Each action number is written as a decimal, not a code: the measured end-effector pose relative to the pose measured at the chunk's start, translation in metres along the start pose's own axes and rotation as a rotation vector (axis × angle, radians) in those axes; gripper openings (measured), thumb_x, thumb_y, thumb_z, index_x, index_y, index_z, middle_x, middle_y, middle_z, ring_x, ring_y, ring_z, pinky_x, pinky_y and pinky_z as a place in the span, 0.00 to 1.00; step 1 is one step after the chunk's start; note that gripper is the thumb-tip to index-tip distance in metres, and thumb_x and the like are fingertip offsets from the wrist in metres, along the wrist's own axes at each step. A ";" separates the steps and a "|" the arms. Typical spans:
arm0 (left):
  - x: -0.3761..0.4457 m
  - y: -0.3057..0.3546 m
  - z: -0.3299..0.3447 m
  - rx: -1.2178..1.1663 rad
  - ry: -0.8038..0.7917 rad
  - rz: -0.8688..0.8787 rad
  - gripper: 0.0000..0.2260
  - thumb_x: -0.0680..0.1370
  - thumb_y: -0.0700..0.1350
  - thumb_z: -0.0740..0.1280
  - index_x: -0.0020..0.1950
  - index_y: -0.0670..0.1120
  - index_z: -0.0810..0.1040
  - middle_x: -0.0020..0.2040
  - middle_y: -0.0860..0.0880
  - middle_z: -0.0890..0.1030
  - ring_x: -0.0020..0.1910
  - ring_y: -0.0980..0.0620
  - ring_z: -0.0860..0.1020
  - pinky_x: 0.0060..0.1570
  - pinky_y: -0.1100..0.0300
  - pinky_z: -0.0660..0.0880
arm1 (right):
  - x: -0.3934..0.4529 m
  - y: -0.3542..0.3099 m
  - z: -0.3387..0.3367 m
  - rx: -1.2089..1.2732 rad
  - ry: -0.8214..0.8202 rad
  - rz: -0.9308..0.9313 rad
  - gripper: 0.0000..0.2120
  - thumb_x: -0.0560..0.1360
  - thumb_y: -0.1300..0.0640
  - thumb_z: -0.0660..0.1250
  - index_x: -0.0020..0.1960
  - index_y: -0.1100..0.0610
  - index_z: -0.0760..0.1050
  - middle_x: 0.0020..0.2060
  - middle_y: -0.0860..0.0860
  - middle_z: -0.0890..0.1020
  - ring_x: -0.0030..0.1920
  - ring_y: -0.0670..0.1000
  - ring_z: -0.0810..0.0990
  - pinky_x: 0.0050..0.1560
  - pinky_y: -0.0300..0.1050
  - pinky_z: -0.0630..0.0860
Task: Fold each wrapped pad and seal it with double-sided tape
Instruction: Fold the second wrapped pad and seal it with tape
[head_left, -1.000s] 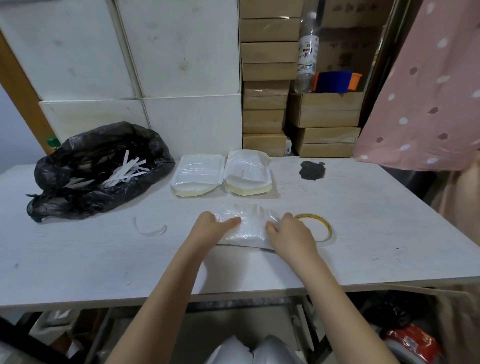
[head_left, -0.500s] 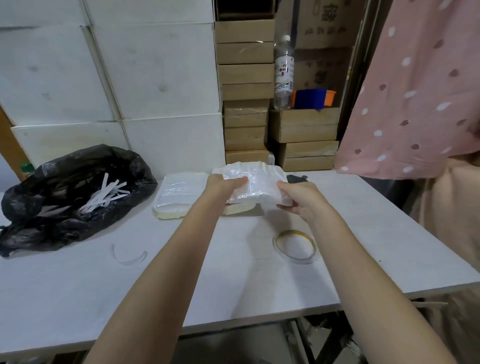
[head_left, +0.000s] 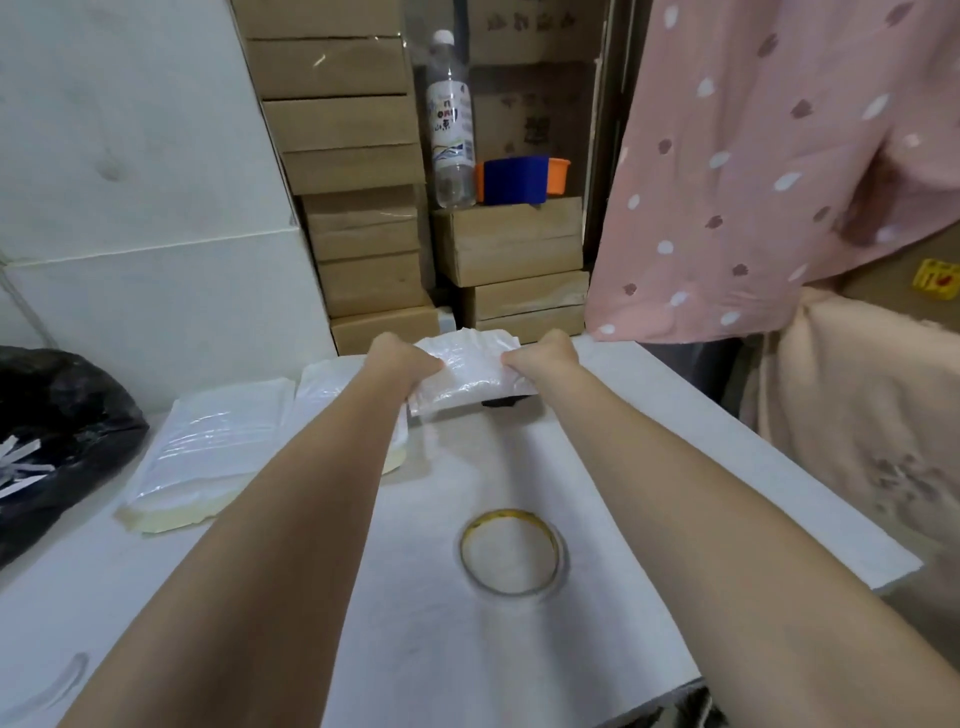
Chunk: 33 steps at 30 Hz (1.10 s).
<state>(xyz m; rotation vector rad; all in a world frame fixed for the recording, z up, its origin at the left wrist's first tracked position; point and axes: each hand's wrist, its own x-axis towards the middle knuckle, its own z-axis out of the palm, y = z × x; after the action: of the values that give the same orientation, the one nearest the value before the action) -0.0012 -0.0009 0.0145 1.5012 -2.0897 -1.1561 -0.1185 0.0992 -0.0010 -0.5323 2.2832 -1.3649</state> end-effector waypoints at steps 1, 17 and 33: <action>0.007 0.002 0.005 0.035 -0.003 0.007 0.18 0.73 0.42 0.69 0.59 0.34 0.72 0.31 0.45 0.71 0.29 0.50 0.69 0.30 0.60 0.68 | 0.009 0.000 0.003 -0.037 0.007 -0.006 0.13 0.70 0.62 0.69 0.53 0.61 0.70 0.42 0.53 0.73 0.46 0.55 0.75 0.44 0.44 0.72; 0.049 -0.001 0.013 0.288 0.137 0.173 0.04 0.76 0.37 0.62 0.42 0.39 0.71 0.45 0.42 0.78 0.37 0.45 0.75 0.34 0.57 0.69 | 0.055 0.001 0.039 -0.316 0.307 -0.213 0.12 0.76 0.53 0.61 0.53 0.61 0.74 0.55 0.57 0.75 0.56 0.58 0.74 0.51 0.48 0.72; 0.049 -0.087 -0.096 0.272 -0.100 -0.201 0.17 0.76 0.53 0.67 0.48 0.38 0.72 0.36 0.43 0.75 0.32 0.46 0.74 0.49 0.53 0.75 | -0.015 -0.061 0.131 -0.698 -0.432 -0.148 0.13 0.79 0.56 0.55 0.55 0.62 0.72 0.34 0.56 0.72 0.44 0.55 0.78 0.55 0.47 0.75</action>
<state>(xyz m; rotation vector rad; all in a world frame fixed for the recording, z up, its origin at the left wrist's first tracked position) 0.0985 -0.0959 -0.0010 1.8487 -2.2805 -1.0666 -0.0286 -0.0154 -0.0007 -1.1057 2.3217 -0.3937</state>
